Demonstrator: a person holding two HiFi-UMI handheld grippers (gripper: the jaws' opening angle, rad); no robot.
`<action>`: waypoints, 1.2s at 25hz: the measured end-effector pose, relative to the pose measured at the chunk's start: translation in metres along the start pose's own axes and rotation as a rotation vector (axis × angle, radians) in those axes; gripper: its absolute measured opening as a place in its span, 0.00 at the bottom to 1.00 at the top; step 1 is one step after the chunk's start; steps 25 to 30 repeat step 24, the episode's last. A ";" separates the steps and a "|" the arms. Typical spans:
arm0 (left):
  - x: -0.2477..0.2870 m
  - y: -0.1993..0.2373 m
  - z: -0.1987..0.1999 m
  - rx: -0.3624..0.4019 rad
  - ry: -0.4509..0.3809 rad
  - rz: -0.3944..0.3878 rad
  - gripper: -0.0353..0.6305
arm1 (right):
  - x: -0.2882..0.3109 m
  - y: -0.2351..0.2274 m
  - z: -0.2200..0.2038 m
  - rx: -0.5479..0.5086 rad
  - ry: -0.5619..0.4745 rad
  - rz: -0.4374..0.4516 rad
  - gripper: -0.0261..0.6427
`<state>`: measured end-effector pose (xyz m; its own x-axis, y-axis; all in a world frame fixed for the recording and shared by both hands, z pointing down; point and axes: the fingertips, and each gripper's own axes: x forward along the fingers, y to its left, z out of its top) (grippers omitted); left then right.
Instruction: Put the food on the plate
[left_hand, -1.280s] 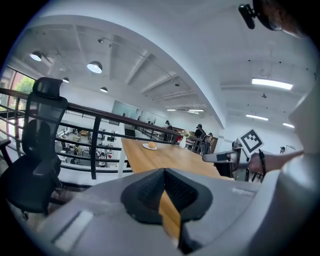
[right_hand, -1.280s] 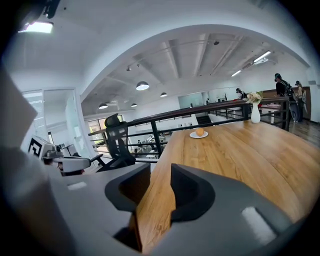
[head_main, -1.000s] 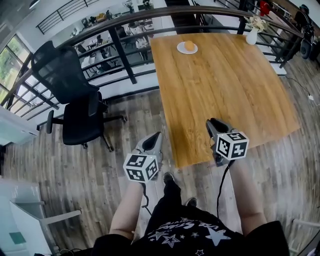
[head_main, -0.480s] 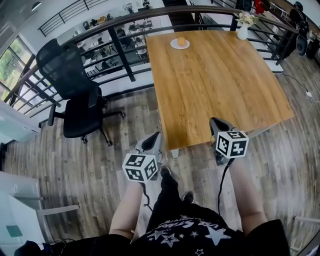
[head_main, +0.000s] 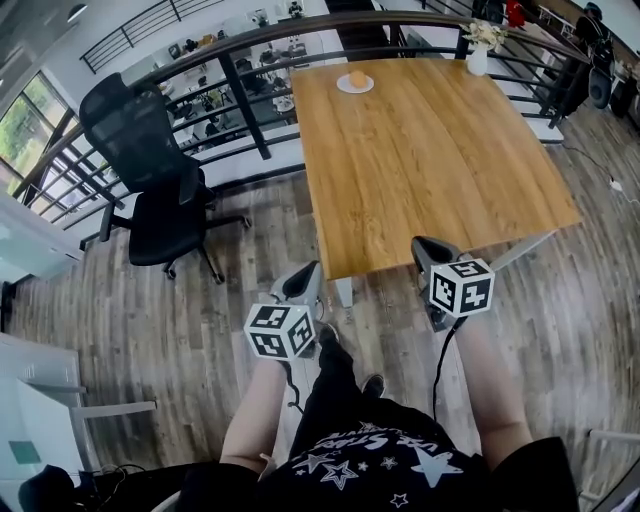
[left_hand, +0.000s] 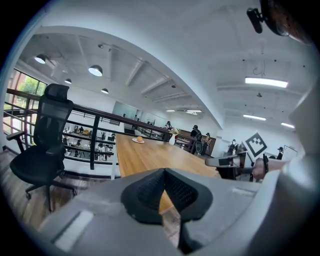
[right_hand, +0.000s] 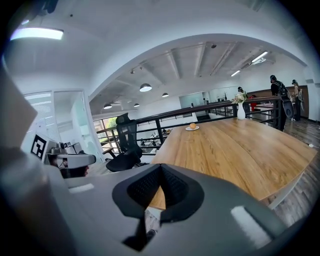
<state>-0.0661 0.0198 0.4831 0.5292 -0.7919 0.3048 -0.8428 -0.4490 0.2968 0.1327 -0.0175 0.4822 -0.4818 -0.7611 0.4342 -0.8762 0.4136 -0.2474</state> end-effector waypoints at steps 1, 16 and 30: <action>-0.002 -0.002 -0.002 0.000 0.000 0.000 0.06 | -0.003 0.002 -0.002 -0.005 0.001 0.004 0.04; -0.038 -0.029 -0.017 -0.007 0.004 0.014 0.06 | -0.038 0.046 -0.020 -0.003 -0.014 0.106 0.04; -0.032 -0.027 -0.023 -0.010 0.003 0.019 0.06 | -0.038 0.039 -0.025 0.027 -0.028 0.106 0.04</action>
